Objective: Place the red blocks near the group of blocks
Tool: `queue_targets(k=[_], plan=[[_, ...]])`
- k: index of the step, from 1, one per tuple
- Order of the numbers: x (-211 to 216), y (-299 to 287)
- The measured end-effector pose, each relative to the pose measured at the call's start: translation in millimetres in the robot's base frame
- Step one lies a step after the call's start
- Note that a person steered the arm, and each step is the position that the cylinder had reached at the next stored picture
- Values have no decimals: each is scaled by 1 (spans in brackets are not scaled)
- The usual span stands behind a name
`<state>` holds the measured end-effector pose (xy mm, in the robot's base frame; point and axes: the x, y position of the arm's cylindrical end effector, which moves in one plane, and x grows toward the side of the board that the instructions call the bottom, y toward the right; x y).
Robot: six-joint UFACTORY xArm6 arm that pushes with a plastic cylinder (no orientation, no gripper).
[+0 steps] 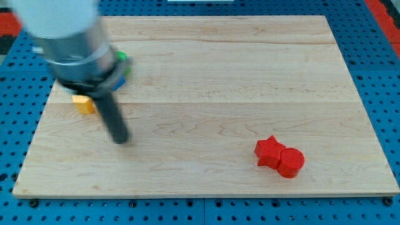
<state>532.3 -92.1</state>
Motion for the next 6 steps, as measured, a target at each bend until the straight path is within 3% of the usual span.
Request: queue_targets(k=[1, 3, 4, 5, 6], plan=[[81, 27], [87, 49], [86, 81], [87, 165], [87, 180]])
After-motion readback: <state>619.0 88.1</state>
